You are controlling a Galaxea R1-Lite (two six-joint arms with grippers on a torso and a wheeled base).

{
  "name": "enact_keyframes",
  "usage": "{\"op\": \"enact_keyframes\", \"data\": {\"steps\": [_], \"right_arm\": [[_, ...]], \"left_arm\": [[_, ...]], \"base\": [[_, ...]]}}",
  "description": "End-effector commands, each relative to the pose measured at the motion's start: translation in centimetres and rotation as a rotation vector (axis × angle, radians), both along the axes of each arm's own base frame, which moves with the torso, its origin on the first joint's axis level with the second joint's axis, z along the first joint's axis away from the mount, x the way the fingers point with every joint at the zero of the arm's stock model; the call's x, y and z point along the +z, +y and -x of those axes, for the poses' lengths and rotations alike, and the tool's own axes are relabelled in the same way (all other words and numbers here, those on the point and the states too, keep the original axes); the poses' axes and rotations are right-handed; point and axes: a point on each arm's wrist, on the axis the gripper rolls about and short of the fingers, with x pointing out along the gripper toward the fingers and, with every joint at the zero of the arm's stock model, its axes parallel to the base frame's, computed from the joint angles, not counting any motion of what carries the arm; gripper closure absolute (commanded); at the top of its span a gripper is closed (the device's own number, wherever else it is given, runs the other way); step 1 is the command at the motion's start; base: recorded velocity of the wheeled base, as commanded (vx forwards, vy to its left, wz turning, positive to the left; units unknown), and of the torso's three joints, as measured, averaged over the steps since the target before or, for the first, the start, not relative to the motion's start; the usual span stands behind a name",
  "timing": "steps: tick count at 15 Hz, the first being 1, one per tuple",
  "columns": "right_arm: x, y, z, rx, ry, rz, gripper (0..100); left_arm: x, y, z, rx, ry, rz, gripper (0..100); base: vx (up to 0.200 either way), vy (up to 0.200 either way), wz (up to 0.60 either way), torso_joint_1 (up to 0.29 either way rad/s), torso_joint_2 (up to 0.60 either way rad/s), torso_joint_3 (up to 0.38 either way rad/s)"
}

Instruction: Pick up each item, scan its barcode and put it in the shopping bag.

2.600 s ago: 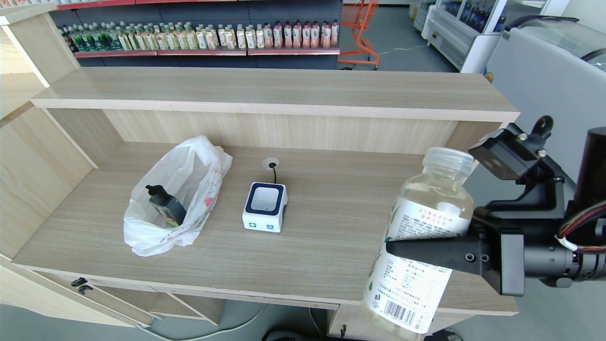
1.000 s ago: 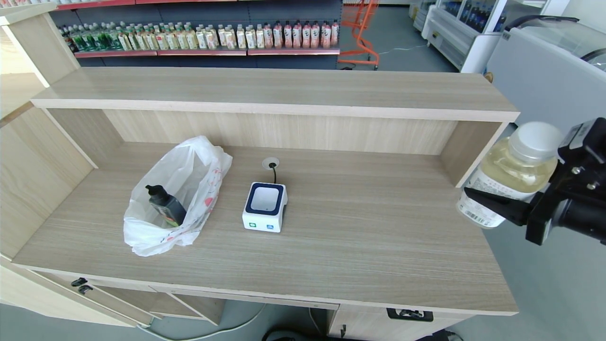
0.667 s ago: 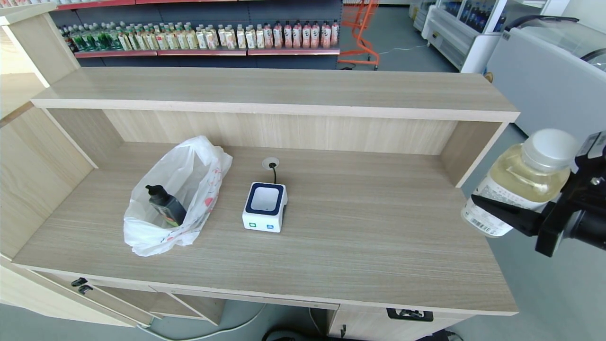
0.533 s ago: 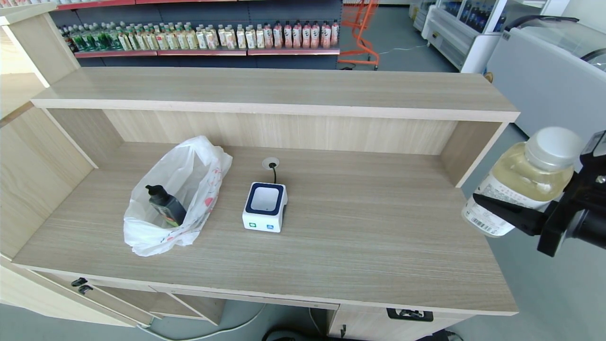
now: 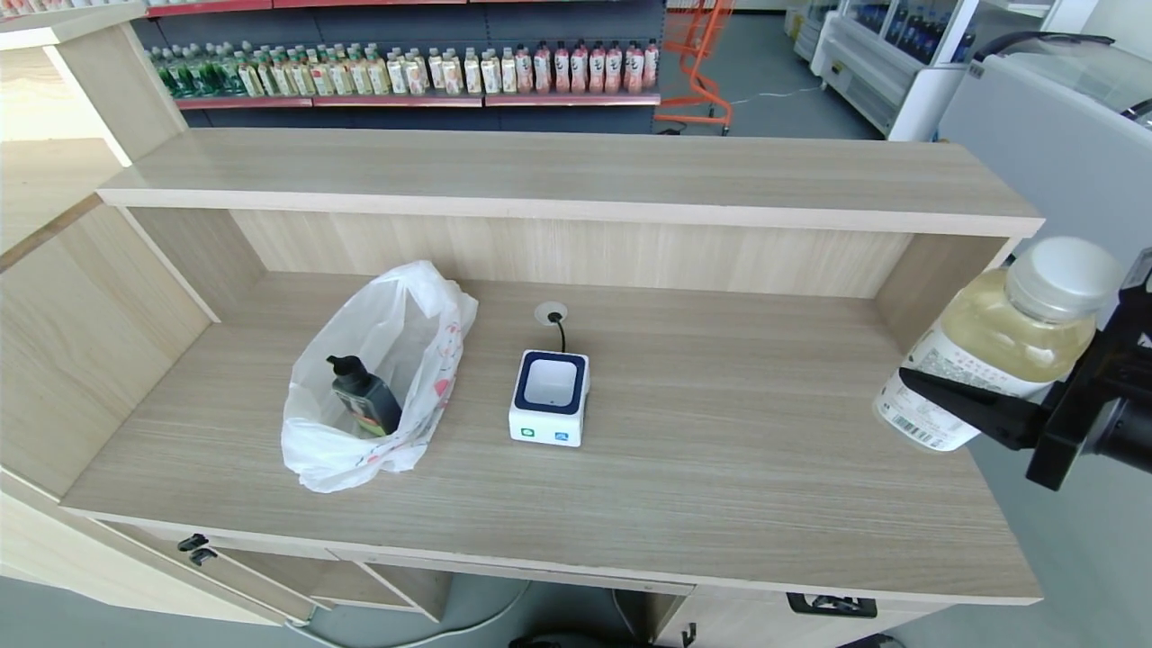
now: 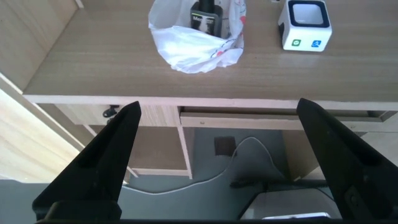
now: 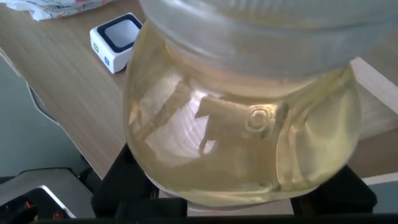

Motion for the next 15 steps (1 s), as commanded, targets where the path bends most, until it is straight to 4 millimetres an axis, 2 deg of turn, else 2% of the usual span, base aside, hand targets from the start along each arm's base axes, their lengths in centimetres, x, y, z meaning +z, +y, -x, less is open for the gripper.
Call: {"op": "enact_keyframes", "data": {"steps": [1,10,15], "right_arm": [[-0.1,0.05,-0.15,0.003,0.008,-0.002,100],[-0.39,0.22,-0.2,0.03,0.023,-0.002,100],[-0.54,0.4,-0.43,0.066,0.041,-0.013,100]], "left_arm": [[0.0,0.0,-0.01,0.0,0.002,0.0,0],[0.0,0.0,-0.01,0.0,0.002,0.002,0],[-0.01,0.0,0.0,0.0,0.001,0.0,0]], "base": [[0.0,0.2,0.0,0.002,0.0,-0.002],[0.0,0.2,0.0,0.003,0.0,0.001],[0.0,0.0,0.0,0.0,0.0,0.0]]}}
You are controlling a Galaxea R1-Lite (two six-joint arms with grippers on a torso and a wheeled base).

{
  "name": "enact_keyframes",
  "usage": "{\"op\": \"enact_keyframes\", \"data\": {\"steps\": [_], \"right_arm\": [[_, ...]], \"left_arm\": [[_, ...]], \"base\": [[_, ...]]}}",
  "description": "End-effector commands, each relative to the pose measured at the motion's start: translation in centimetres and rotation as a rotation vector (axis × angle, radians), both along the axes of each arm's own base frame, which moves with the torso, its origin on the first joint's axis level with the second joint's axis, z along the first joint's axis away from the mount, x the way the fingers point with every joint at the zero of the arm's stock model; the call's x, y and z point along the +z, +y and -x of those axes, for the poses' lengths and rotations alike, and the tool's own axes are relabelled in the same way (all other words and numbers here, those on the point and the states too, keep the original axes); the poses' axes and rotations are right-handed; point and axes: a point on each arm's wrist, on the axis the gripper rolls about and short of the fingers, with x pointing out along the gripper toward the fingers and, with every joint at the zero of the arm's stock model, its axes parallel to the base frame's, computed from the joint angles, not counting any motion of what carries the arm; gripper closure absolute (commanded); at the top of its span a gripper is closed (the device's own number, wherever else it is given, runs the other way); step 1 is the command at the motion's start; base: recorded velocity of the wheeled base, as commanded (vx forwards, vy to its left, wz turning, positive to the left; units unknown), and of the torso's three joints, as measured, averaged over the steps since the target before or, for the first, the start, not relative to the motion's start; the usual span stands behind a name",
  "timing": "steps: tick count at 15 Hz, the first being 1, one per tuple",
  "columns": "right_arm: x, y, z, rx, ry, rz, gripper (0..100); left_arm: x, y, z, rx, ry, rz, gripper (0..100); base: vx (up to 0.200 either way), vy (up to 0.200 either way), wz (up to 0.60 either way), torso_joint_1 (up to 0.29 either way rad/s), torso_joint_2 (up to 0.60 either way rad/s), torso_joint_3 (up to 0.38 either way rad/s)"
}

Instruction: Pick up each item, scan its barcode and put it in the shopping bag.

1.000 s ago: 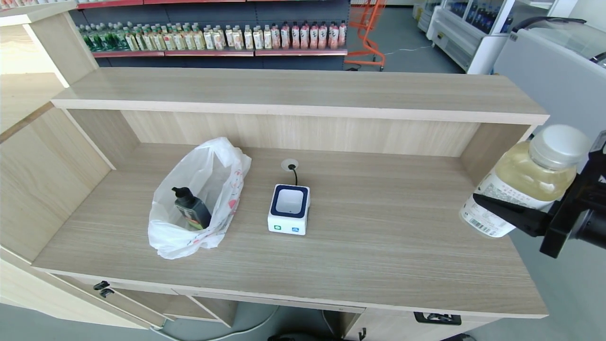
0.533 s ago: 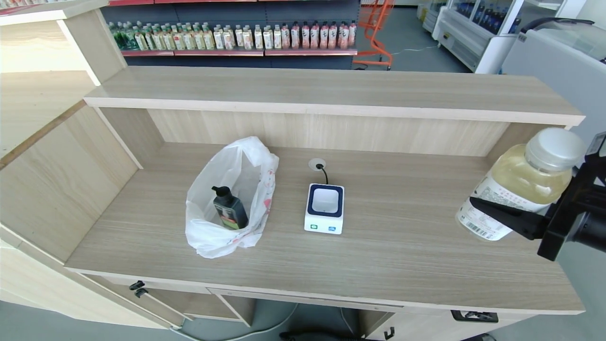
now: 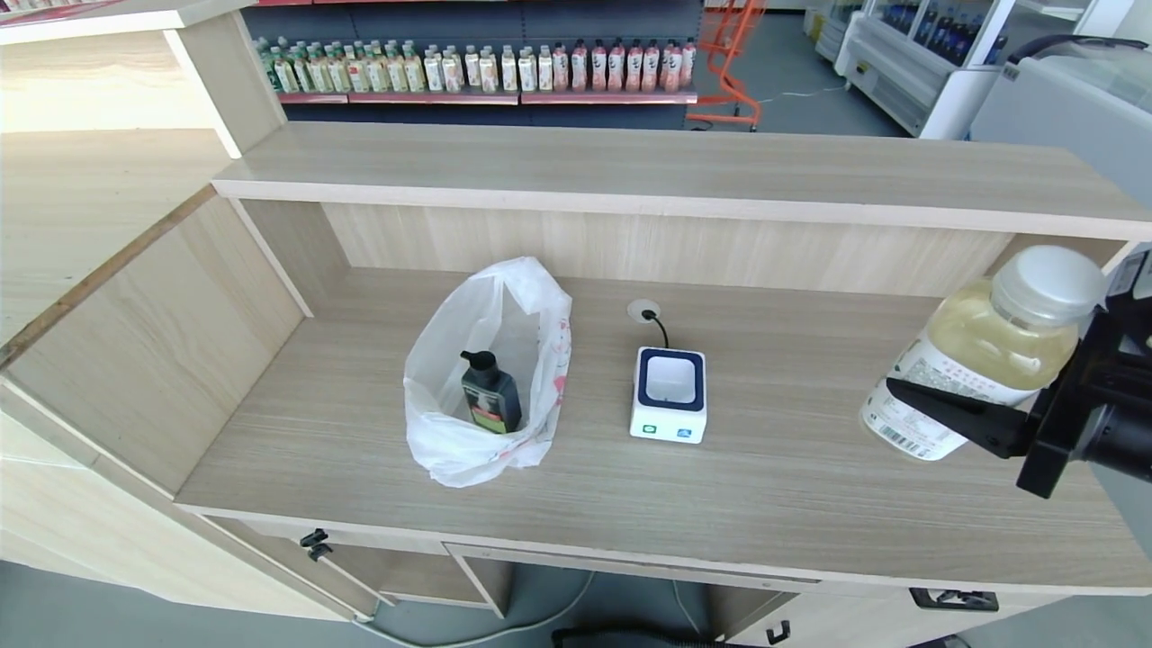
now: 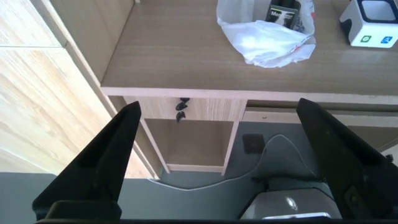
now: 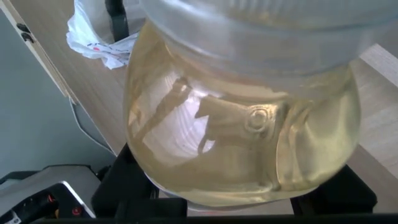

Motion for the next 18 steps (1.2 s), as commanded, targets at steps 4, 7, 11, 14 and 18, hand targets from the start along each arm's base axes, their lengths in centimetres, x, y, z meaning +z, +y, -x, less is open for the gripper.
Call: {"op": "enact_keyframes", "data": {"steps": [4,7,11,14,18], "right_arm": [[-0.5,0.2,-0.2,0.018,0.024,0.004,100],[-0.9,0.4,-0.8,0.063,0.048,0.005,100],[-2.0,0.6,-3.0,0.051,0.082,0.027,100],[-3.7,1.0,-7.1,0.106,-0.047,0.119,100],[-6.5,1.6,-10.3,0.268,-0.146,0.185,100]], "left_arm": [[0.0,0.0,0.0,-0.001,0.0,-0.002,0],[0.0,0.0,0.0,-0.001,0.002,0.001,0],[0.0,0.0,0.0,-0.001,0.002,0.001,0],[0.0,0.0,0.0,-0.001,0.002,0.001,0],[0.0,0.0,0.0,-0.001,0.002,0.001,0]], "base": [[0.15,0.0,0.0,-0.003,0.0,0.005],[0.067,0.0,0.0,0.001,0.0,0.002],[0.0,0.0,0.0,0.0,0.0,0.0],[0.0,0.0,0.0,0.0,0.0,0.0],[0.0,0.0,0.0,0.0,0.0,0.0]]}}
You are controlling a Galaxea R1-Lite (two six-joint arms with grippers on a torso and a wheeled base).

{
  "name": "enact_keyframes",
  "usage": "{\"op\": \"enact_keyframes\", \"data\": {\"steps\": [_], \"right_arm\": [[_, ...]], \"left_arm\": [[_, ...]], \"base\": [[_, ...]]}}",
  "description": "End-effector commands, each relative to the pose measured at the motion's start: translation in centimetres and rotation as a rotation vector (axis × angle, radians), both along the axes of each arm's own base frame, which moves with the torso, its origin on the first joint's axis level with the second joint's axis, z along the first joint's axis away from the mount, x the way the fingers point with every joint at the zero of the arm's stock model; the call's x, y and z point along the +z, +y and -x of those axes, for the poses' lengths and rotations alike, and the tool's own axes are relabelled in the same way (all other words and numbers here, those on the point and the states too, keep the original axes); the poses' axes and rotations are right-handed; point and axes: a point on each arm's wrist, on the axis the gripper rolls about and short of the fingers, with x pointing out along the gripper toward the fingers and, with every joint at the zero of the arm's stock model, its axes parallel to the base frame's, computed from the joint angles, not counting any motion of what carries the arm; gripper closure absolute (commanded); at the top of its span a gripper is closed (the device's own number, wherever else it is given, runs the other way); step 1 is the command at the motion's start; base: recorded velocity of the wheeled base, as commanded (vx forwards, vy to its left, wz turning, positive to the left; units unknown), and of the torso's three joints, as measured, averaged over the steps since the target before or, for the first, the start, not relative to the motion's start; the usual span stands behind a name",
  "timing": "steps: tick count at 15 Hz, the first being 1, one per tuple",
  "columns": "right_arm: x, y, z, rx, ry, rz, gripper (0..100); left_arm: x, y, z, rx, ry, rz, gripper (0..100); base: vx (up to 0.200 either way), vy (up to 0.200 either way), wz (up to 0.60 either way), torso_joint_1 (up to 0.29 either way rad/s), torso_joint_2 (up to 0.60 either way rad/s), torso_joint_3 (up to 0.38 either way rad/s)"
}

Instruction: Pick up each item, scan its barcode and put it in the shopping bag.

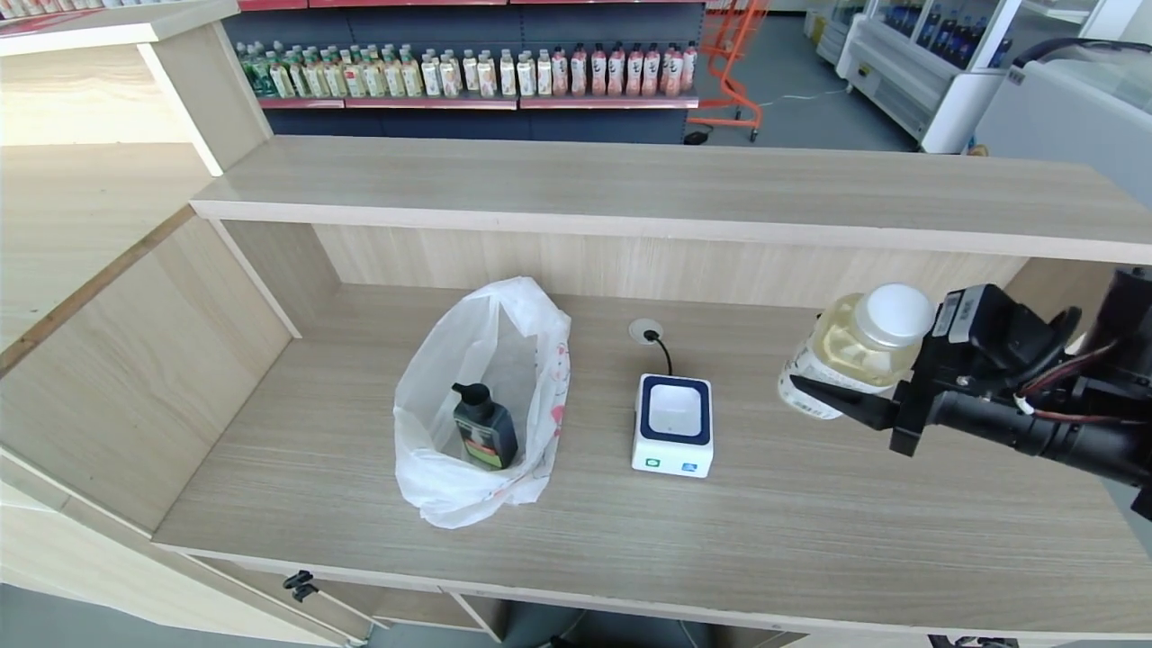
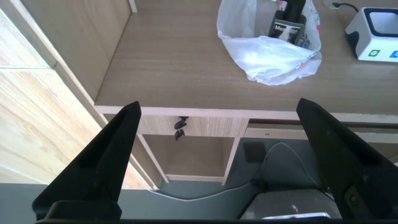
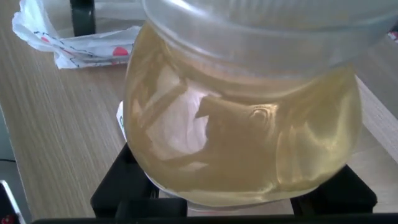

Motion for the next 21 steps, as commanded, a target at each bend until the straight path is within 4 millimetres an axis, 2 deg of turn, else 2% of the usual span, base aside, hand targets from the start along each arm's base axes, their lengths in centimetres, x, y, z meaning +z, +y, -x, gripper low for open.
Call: {"op": "enact_keyframes", "data": {"steps": [1,7,11,14,19,21], "right_arm": [[-3.3,-0.1,-2.8,0.061,0.028,0.036,100],[-6.9,-0.1,-4.5,0.216,-0.001,0.127,100],[-7.2,0.6,-6.4,0.266,-0.047,0.132,100],[-6.9,2.0,-8.2,0.3,-0.11,0.127,100],[-8.1,3.8,-8.9,0.346,-0.114,0.125,100],[-8.5,3.9,-9.1,0.348,-0.115,0.123,100]], "left_arm": [[0.0,0.0,0.0,0.0,0.002,0.0,0],[0.0,0.0,0.0,0.0,0.002,0.0,0],[0.0,0.0,0.0,0.0,0.002,0.0,0],[0.0,0.0,0.0,0.0,0.001,0.0,0],[0.0,0.0,0.0,0.0,0.001,0.0,0],[0.0,0.0,0.0,0.0,0.002,0.0,0]], "base": [[0.0,0.0,0.0,0.0,0.0,0.0],[0.0,0.0,0.0,0.0,0.0,0.0],[0.0,0.0,0.0,0.0,0.0,0.0],[0.0,0.0,0.0,0.0,0.0,0.0],[0.0,0.0,0.0,0.0,0.0,0.0],[0.0,0.0,0.0,0.0,0.0,0.0]]}}
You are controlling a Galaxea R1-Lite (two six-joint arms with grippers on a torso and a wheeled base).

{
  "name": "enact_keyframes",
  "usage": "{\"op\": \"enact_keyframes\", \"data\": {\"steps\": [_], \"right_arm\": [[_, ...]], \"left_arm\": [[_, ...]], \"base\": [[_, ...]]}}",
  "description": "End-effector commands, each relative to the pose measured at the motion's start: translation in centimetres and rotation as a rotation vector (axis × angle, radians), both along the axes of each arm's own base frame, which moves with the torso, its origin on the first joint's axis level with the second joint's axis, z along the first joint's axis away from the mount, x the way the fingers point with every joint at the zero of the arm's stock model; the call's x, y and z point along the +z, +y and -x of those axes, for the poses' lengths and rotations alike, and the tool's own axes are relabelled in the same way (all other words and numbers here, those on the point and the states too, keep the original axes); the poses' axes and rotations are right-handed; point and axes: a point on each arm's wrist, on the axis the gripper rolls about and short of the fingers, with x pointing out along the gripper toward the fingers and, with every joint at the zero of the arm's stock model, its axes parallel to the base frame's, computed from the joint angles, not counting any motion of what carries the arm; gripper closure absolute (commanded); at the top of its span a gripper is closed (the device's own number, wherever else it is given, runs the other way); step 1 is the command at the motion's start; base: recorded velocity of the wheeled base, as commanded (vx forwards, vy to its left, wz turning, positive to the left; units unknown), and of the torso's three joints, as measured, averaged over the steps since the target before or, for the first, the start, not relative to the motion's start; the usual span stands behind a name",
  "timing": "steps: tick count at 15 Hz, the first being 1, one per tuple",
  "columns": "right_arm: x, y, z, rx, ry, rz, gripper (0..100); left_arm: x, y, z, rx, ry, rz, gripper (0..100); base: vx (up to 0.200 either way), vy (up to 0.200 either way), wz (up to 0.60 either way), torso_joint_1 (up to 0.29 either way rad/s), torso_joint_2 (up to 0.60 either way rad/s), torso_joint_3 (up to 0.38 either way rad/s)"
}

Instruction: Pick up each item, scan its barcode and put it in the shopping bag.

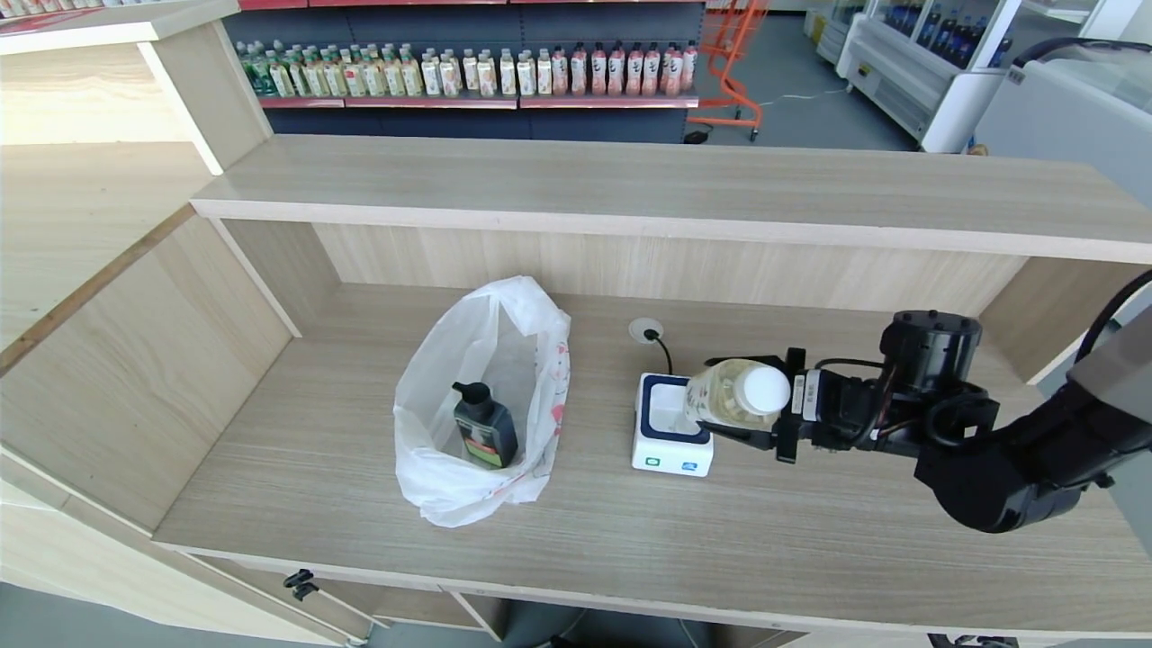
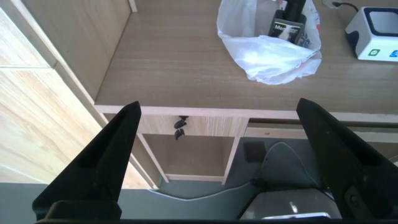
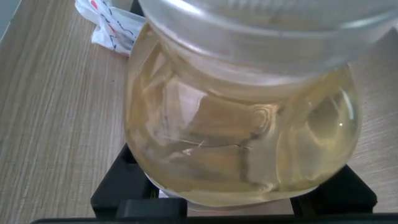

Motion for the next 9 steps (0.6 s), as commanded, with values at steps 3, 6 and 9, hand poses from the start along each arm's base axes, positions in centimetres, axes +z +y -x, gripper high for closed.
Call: {"op": "enact_keyframes", "data": {"steps": [3,6,9], "right_arm": [[-1.4,0.3,-0.7,0.01,-0.005,-0.002,100],[-2.0,0.6,-1.4,0.016,-0.019,-0.007,100],[-2.5,0.9,-1.9,0.022,-0.013,-0.008,100]], "left_arm": [[0.0,0.0,0.0,0.0,0.002,0.0,0],[0.0,0.0,0.0,0.0,0.002,0.0,0],[0.0,0.0,0.0,0.0,0.003,0.0,0]], "base": [[0.0,0.0,0.0,0.0,0.0,0.0],[0.0,0.0,0.0,0.0,0.0,0.0],[0.0,0.0,0.0,0.0,0.0,0.0]]}}
